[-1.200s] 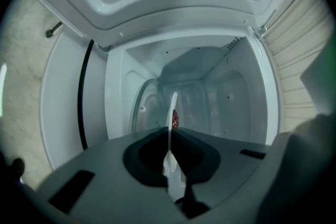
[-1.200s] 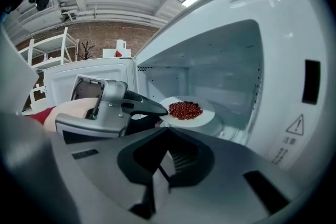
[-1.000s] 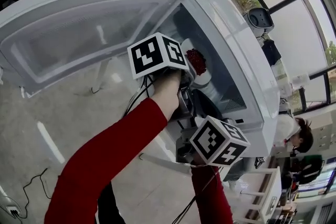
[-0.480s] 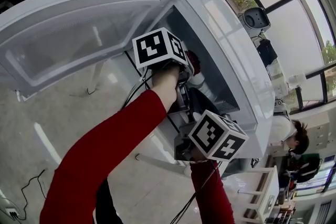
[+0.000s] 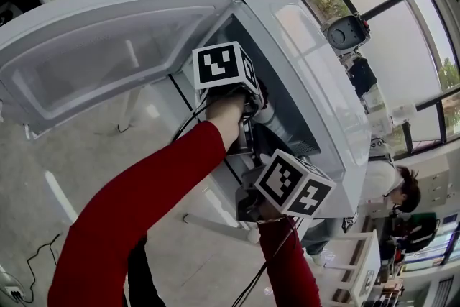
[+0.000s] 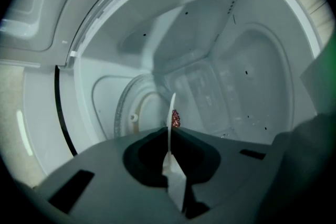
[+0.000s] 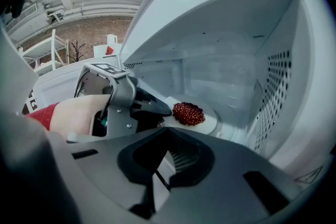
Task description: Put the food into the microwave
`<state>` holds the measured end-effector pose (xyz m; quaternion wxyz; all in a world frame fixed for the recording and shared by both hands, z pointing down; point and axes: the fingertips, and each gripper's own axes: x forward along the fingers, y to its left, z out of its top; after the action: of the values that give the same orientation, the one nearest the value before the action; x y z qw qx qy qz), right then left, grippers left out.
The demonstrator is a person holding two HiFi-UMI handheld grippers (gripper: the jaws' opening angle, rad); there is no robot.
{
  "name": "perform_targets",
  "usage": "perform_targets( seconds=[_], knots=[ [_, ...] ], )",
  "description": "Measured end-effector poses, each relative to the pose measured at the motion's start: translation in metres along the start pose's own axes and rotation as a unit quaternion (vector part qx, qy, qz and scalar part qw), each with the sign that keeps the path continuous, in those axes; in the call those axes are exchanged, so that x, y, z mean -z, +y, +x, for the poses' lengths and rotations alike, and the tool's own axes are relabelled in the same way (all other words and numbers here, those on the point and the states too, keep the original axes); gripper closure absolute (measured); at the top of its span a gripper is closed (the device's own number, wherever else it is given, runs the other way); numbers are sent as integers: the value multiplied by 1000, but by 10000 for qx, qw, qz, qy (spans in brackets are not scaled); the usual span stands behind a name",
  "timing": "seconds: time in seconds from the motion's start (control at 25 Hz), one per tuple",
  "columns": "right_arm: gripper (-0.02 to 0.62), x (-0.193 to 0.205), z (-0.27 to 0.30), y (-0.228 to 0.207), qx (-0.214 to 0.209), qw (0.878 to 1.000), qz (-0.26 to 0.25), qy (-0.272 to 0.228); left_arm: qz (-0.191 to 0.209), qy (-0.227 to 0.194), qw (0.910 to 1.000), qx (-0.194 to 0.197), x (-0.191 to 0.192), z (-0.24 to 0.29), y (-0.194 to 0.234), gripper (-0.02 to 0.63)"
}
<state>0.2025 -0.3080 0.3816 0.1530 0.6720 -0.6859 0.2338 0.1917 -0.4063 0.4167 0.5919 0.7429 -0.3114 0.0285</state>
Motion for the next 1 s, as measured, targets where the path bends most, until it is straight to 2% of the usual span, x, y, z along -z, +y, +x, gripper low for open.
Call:
perform_targets(
  seconds=[0.32,0.48,0.64,0.88,1.0],
  knots=[
    [581,2,6,-2,59,9999,19,105,773,62,9964,-332,-1,4,1,581],
    [582,3,8,-4,104,9999,11,115,1223,-144,9912,-480,-11,7,3,555],
    [581,3,8,-3,117,9999,-10,110,1379,23,9886,-602,-5,6,4,547],
    [581,1,6,0,142,9998,-112,42,2022,-24,9763,-767,-7,4,0,535],
    [581,2,6,1,146,9998,-119,34,2384,-111,9667,-929,-10,3,-1,517]
  ],
)
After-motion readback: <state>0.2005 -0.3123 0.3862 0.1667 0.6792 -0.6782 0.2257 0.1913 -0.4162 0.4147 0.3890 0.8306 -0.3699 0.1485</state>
